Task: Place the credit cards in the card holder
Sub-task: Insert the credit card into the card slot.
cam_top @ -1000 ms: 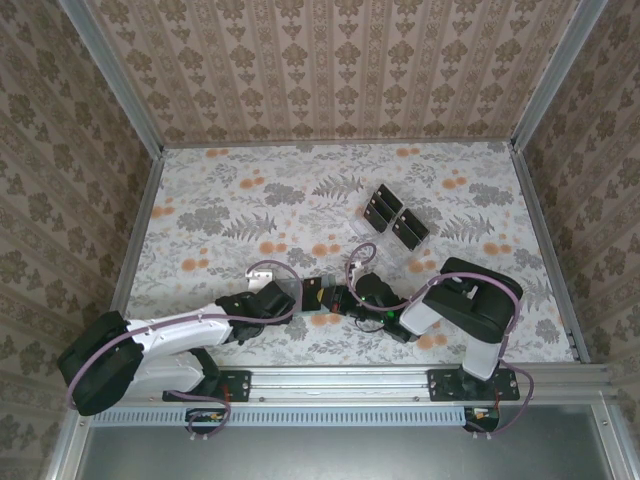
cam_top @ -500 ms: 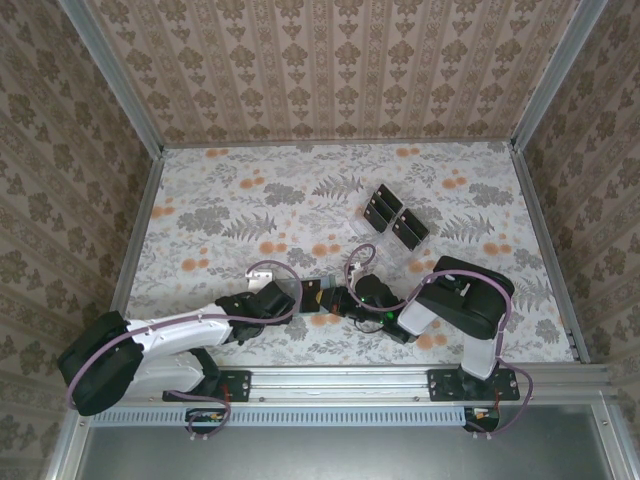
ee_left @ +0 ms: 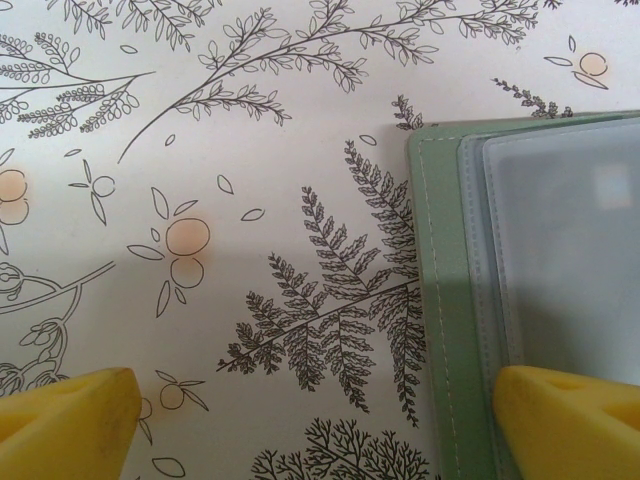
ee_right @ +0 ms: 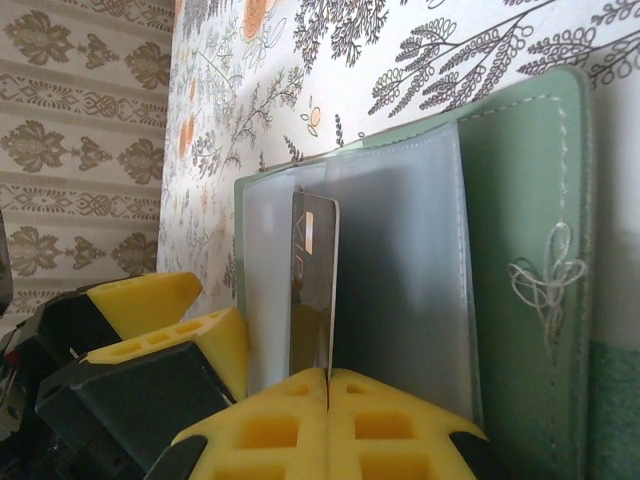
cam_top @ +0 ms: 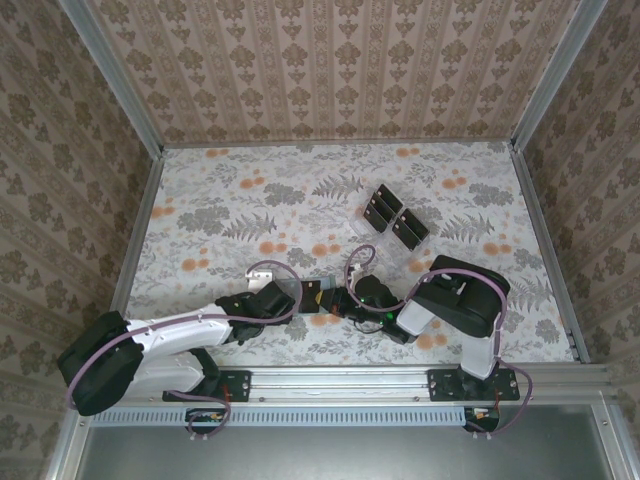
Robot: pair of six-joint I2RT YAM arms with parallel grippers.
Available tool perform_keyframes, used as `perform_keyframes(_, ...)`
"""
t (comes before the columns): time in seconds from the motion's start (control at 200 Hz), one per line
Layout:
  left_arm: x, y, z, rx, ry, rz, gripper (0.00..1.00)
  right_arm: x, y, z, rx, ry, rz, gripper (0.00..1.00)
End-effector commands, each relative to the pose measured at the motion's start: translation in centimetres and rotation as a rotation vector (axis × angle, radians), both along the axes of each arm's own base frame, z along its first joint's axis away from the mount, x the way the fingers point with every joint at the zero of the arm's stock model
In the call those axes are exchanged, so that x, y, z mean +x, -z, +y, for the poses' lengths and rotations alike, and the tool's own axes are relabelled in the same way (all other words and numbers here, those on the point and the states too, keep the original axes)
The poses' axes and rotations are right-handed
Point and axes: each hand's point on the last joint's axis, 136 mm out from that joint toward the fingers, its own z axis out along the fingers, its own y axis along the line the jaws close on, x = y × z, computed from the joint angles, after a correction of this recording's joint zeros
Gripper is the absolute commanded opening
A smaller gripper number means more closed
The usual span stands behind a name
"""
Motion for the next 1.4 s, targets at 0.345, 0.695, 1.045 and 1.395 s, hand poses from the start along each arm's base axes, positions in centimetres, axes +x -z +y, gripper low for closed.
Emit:
perform_keyframes(0.345,-0.7,0.5,0.7,0.022,-0.001,0.019,1.0,-0.7,1.9,1.1,-0.034,-0.065,0.072,0.0)
perform_keyframes(0.695,-0.4,0.2,0.3,0.011,0.004,0.014,1.0,-1.0,3.1,1.6,-0.102,-0.117,0.14,0.0)
perform_keyframes(1.045,0.2,-2.1,1.4,-0.109,-0.095,-0.037,1.0,-0.2,1.3,1.0,-0.202,-0.193,0.152,0.36)
perform_keyframes(1.395,-0.1,-1.8,4.0,-0.177,-0.183,-0.004,1.0,0.6,0.0,0.9,-0.382,-0.266,0.117,0.41)
